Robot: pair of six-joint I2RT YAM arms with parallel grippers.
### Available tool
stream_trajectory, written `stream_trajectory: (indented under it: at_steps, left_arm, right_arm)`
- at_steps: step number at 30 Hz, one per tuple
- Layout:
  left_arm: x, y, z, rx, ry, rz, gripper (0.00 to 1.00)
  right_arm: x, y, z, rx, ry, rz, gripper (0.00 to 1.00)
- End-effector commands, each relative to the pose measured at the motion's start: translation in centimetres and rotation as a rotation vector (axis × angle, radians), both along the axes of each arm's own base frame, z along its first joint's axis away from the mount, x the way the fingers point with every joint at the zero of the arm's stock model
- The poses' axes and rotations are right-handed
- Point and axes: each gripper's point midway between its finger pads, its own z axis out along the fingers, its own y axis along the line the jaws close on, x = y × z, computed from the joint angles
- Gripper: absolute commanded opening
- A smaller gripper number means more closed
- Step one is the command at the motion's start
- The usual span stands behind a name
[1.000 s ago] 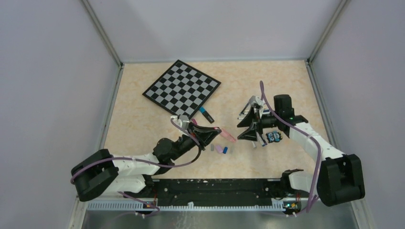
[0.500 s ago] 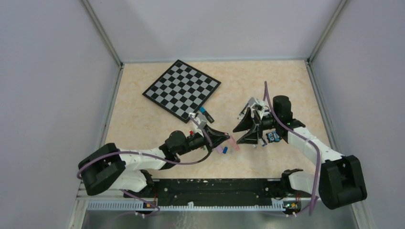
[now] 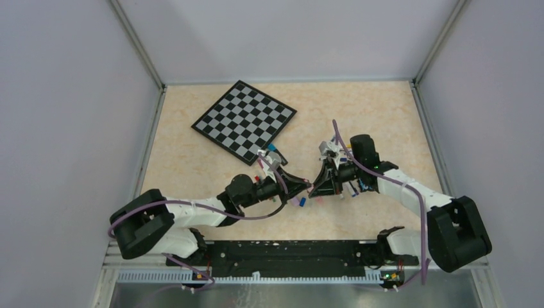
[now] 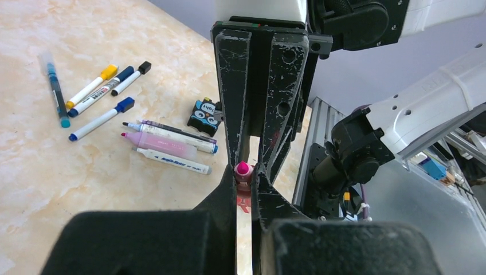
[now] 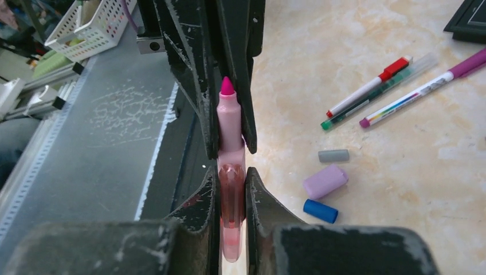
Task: Open the pen caps
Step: Open the pen cap from the pen, then place the pen at the center of the board.
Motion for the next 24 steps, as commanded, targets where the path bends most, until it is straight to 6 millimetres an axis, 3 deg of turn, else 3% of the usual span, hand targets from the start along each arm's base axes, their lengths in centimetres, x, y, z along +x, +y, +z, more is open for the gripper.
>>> stream_trajectory:
  at_steps: [1, 2, 3, 8, 13, 18, 24]
  left_arm:
    - [0.4, 0.6, 3.5, -0.099, -0.070, 0.041, 0.00]
    - [0.4, 0.8, 3.6, -0.100, -0.067, 0.051, 0.02]
    - [0.6, 1.0, 3.6, -0.102, -0.064, 0.063, 0.11]
    - [1.0, 3.1, 4.6, -0.128, -0.074, 0.145, 0.61]
    - [2.2, 6.9, 4.1, -0.094, -0.049, 0.317, 0.98]
    - [3.6, 11.2, 0.4, 0.000, 0.077, 0.517, 0.99]
    - [2.7, 13.3, -1.5, -0.025, 0.149, 0.547, 0.99]
  right_arm:
    - [-0.1, 0.5, 1.6, 0.043, -0.068, 0.053, 0.00]
    - [-0.2, 0.5, 1.7, 0.050, -0.073, 0.061, 0.00]
    - [-0.2, 0.5, 1.9, 0.052, -0.080, 0.063, 0.00]
    - [1.3, -0.4, 1.6, -0.002, -0.130, 0.008, 0.00]
    - [6.0, -3.8, 0.7, -0.142, -0.209, -0.206, 0.00]
    - [11.1, -9.3, -1.3, -0.356, -0.239, -0.499, 0.00]
    - [12.2, -13.9, -4.8, -0.558, -0.097, -0.684, 0.00]
